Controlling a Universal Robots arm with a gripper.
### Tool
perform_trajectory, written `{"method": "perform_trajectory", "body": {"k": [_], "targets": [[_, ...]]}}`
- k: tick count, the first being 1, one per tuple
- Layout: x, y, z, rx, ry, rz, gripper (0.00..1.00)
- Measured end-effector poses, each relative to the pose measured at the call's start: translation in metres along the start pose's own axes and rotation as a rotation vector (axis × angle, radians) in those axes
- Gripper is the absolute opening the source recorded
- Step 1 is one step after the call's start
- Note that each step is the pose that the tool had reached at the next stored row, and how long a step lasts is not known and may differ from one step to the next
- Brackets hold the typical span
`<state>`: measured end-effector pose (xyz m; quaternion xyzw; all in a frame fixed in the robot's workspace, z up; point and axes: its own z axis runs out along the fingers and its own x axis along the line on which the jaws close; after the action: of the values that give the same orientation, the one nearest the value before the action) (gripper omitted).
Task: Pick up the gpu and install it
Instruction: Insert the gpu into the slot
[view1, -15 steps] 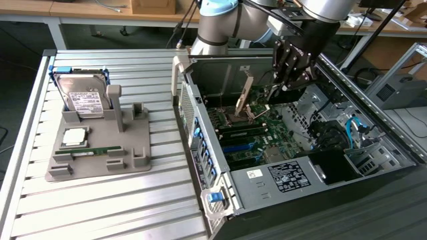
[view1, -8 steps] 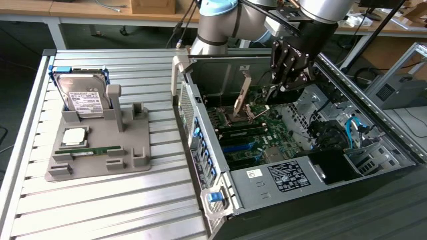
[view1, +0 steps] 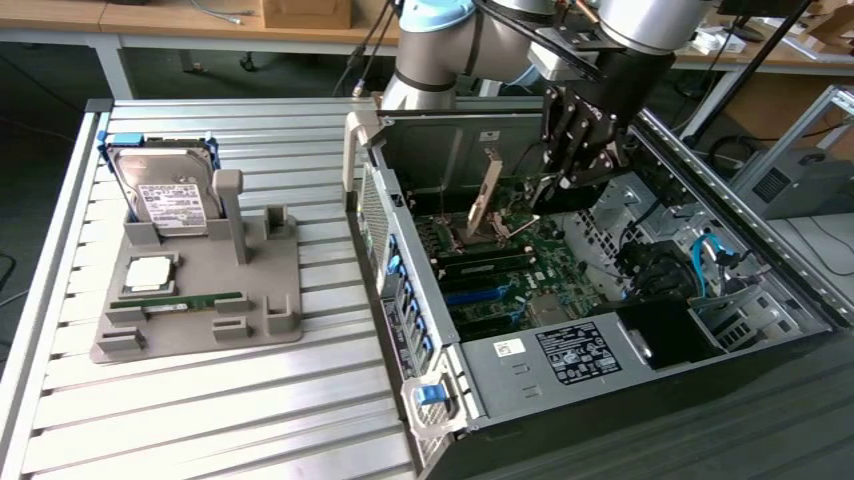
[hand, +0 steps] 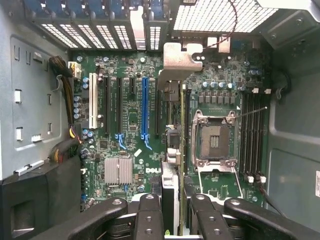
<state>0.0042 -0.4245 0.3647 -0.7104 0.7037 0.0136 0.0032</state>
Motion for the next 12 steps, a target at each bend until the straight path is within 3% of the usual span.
{"method": "perform_trajectory", "body": {"k": [12], "targets": [[0.0007,0.0,0.0079,0.0013,-0.0008,0.054,0.27]]}}
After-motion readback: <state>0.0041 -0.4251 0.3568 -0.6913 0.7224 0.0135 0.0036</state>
